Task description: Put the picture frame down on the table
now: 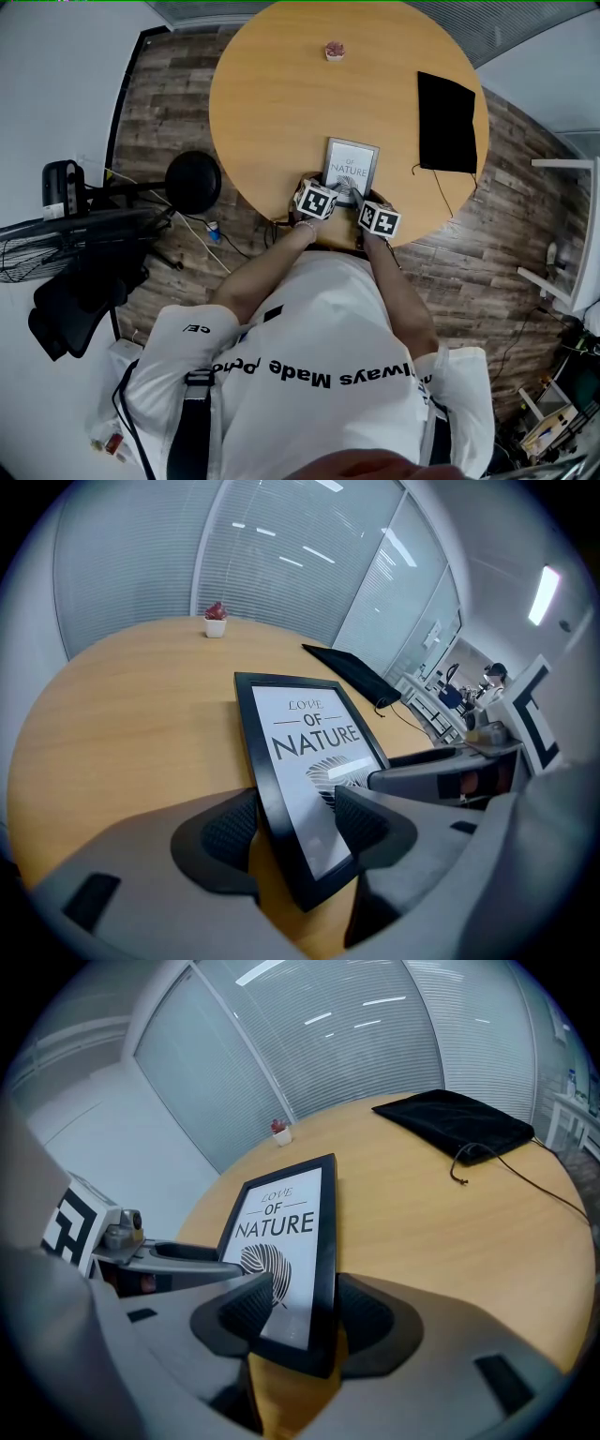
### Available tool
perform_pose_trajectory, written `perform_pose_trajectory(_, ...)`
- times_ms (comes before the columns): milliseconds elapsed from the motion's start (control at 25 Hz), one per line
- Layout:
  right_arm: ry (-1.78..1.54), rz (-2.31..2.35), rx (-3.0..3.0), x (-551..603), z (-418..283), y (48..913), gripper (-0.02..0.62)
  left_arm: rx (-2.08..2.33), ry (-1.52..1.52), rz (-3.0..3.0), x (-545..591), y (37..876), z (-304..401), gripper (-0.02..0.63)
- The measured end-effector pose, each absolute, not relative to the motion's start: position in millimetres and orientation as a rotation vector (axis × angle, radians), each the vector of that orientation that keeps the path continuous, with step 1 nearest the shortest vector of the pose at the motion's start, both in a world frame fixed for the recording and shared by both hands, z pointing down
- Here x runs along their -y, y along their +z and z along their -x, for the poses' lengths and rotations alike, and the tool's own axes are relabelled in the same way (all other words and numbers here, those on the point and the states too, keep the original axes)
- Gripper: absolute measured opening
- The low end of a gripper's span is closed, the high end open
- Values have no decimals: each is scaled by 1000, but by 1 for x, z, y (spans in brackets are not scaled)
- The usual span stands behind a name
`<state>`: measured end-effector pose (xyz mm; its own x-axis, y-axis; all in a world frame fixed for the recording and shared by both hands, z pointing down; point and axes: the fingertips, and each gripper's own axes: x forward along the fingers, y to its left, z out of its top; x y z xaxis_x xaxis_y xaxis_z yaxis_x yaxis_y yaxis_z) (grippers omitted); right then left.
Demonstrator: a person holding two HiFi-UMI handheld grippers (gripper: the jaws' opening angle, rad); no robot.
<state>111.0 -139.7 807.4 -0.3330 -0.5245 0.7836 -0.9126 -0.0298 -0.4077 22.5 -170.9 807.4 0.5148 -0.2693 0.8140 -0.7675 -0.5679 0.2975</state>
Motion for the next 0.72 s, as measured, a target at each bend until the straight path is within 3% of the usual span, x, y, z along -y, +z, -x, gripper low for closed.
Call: perform_pose_trajectory(720, 1264, -1474, 1853, 138, -113, 809, 219, 866, 1023, -2097, 171, 805, -26, 245)
